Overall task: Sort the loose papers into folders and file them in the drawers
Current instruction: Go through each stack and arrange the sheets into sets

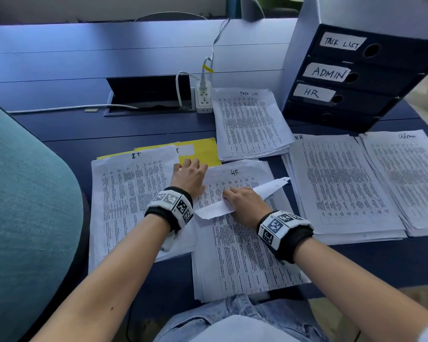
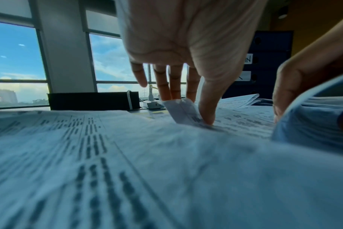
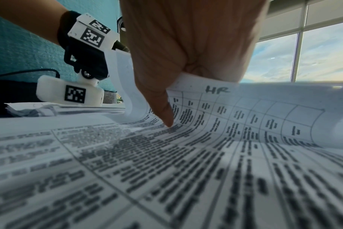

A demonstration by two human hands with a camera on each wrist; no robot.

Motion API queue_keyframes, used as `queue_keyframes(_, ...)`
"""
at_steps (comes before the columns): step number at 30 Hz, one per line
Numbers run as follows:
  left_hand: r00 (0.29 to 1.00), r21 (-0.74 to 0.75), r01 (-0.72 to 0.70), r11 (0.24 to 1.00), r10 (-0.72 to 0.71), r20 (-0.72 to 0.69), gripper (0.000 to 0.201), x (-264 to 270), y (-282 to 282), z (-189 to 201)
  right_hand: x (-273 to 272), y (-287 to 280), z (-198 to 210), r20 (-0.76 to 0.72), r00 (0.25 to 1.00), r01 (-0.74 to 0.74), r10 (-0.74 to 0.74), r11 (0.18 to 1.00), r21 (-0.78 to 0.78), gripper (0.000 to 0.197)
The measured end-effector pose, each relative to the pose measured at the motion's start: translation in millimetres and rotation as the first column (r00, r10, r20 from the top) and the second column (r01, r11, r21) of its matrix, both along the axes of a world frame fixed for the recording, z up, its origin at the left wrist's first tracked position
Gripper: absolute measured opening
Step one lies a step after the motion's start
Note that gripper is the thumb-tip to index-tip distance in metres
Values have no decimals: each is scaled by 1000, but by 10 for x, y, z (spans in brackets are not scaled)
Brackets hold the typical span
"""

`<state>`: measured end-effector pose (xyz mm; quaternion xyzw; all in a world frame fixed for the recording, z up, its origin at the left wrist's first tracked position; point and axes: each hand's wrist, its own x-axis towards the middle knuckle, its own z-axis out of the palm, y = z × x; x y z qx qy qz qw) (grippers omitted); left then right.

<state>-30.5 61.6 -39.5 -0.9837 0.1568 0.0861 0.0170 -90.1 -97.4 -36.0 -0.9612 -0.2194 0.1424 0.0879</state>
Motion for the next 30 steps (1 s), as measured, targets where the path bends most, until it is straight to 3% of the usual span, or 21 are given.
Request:
queue_keyframes(14, 1000, -18, 19, 1000, -19, 11, 47, -55, 20, 37, -2, -8, -57, 23, 1000, -2, 2, 1000, -4, 43)
queue_keyframes(17, 1000, -181, -13, 983, 15, 9, 33, -51, 17, 40, -11, -11, -28, 30, 1000, 5, -6, 1000, 30, 41)
queue_keyframes(20, 971, -514, -111, 851, -17, -238, 6, -16, 54, 75, -21, -28, -14, 307, 949, 34, -74, 990, 135, 35)
queue_keyframes(22, 914, -640, -181, 746, -113, -390, 19, -8, 99, 160, 2, -50, -46, 451, 881, 44, -142, 974, 221, 39)
queue_keyframes(24, 858, -675, -228, 702, -183, -480, 29, 0, 121, 249, 40, -70, -84, 517, 834, 55, -195, 960, 273, 54)
queue_keyframes(26, 825, -682, -315, 660, -165, -540, 57, 35, 112, 285, 56, -101, -81, 576, 787, 89, -219, 965, 246, 62)
queue_keyframes(28, 822, -691, -411, 595, -87, -563, 82, 67, 89, 287, 38, -113, -44, 655, 740, 83, -152, 987, 135, 52)
queue_keyframes(29, 829, -676, -421, 605, -45, -557, 82, 99, 77, 253, 12, -108, -40, 671, 733, 51, -112, 993, 110, 46)
queue_keyframes(30, 854, -624, -406, 668, 33, -520, 71, 135, 72, 193, -16, -101, -51, 669, 739, -6, -76, 993, 120, 44)
